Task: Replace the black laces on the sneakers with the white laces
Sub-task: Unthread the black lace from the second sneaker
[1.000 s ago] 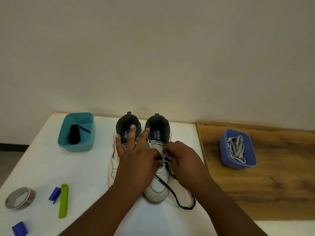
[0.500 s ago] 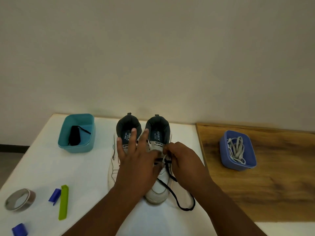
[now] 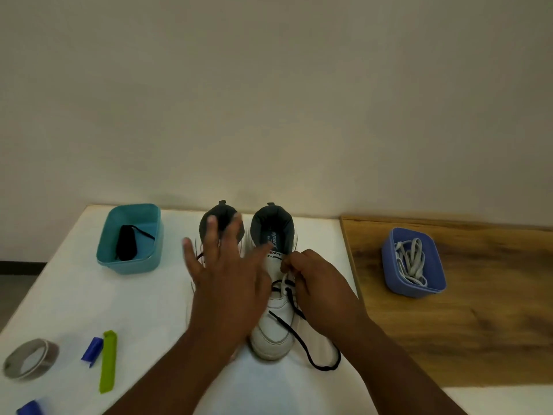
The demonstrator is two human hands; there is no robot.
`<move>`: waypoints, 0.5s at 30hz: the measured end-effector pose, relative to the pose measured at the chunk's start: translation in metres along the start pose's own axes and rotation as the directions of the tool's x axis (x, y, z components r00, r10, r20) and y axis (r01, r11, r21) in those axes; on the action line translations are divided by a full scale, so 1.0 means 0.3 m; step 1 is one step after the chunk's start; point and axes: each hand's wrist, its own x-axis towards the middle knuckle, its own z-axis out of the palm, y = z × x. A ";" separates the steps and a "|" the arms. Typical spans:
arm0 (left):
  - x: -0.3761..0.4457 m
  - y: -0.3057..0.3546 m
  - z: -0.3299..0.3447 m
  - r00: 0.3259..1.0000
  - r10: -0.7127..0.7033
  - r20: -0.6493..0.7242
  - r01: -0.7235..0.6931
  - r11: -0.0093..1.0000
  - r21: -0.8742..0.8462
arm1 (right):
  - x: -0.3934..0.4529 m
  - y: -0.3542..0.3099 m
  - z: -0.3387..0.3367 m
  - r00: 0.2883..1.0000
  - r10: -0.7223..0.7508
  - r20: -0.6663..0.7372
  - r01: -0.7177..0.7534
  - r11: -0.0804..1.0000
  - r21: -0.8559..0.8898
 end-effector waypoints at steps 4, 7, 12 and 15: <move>-0.004 0.011 0.040 0.993 0.003 0.120 -0.011 0.998 0.065 | 0.002 -0.004 -0.001 1.000 0.013 0.019 -0.013 1.000 0.001; 0.027 -0.019 0.006 0.999 -0.034 -0.020 0.035 0.999 0.027 | 0.002 -0.005 -0.006 0.999 0.018 0.030 -0.017 1.000 -0.008; 0.010 -0.012 0.012 0.999 0.031 0.013 -0.031 1.000 -0.001 | -0.001 -0.008 0.003 0.999 0.021 0.029 -0.021 1.000 0.019; -0.014 0.022 0.058 0.988 0.078 0.134 -0.089 0.993 0.078 | 0.001 0.000 0.002 0.999 0.024 0.024 -0.024 1.000 0.000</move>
